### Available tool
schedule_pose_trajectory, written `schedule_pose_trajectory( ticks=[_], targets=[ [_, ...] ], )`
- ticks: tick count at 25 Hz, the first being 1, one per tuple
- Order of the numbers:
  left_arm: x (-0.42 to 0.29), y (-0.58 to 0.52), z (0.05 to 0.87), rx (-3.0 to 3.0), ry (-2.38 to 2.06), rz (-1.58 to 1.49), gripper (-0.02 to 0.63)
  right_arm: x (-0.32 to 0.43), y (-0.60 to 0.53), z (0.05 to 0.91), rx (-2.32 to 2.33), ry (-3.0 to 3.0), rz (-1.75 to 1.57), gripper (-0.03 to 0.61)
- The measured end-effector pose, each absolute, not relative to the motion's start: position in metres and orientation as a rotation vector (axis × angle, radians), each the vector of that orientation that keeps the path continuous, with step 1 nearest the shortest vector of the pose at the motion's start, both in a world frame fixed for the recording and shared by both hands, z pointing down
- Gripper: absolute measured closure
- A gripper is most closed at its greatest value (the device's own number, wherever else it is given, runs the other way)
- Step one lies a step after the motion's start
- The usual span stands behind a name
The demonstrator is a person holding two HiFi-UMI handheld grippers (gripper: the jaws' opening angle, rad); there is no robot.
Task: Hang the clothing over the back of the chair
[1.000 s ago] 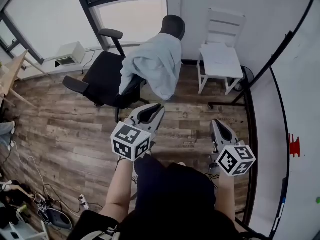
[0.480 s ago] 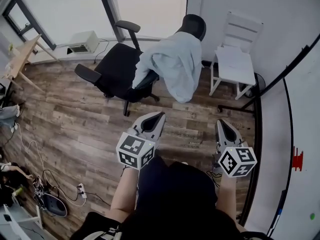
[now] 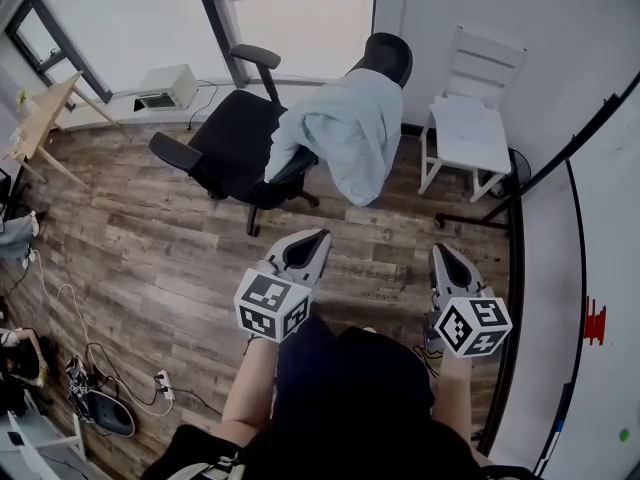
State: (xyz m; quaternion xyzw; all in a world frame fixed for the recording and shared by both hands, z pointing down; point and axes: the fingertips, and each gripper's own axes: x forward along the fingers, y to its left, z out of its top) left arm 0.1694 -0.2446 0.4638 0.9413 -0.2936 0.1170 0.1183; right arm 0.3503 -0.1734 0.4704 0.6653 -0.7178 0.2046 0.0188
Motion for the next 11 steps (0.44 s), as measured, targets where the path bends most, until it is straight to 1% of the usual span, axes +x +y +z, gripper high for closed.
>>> schedule_pose_trajectory(
  ticks=[11],
  targets=[
    [0.1731, -0.2449, 0.4713, 2.749, -0.843, 0.385, 0.606, 0.3497, -0.1759, 0.4748, 2.063, -2.235, 0.673, 0.578]
  ],
)
